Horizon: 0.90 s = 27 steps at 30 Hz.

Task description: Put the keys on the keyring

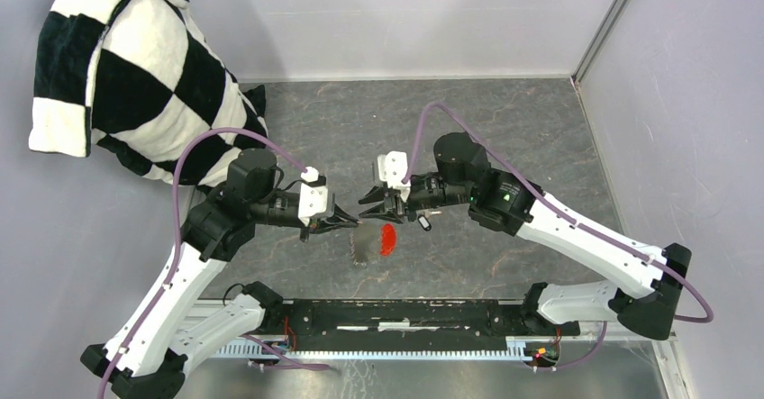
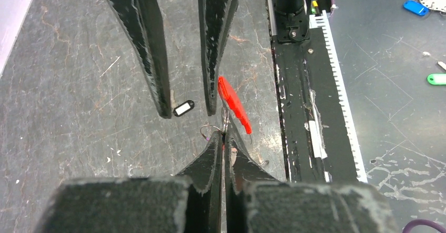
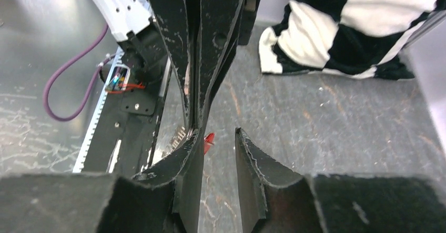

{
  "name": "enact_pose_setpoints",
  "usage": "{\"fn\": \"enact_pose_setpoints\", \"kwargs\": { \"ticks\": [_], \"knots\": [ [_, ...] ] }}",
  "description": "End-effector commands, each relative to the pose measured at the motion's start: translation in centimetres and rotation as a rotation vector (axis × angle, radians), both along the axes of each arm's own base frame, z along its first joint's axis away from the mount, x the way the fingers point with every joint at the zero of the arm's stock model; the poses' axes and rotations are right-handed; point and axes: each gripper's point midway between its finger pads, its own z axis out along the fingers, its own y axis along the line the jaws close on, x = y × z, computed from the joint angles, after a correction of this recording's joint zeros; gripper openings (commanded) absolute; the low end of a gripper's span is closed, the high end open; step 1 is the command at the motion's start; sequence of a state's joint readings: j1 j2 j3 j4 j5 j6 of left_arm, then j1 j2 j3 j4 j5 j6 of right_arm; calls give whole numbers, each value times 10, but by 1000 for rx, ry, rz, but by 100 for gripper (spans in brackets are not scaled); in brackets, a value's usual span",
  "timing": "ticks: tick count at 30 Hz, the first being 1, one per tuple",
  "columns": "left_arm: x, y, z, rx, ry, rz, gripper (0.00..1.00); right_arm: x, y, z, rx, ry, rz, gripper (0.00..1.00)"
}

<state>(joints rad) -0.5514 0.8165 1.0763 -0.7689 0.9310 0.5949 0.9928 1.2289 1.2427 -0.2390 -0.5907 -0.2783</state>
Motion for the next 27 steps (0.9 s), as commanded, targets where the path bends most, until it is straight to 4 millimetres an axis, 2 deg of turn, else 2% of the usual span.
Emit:
{"fn": "enact_pose_setpoints", "kwargs": {
  "ticks": [1, 9, 14, 20, 23, 27],
  "knots": [
    [3, -2, 17, -34, -24, 13, 2, -1, -4, -4, -72, -4, 19, 33],
    [8, -3, 17, -45, -33, 38, 2, -9, 4, 0, -57, 12, 64, 31],
    [9, -3, 17, -45, -32, 41, 2, -6, 6, 2, -52, 12, 46, 31],
    [8, -2, 15, -44, -40, 43, 2, 8, -8, 26, -32, -57, -52, 35],
    [8, -2, 16, -46, -40, 44, 2, 2, -12, 35, -4, -53, -34, 35],
    [8, -2, 17, -49, -40, 45, 2, -9, -11, 36, 29, -19, 16, 35]
  ]
}}
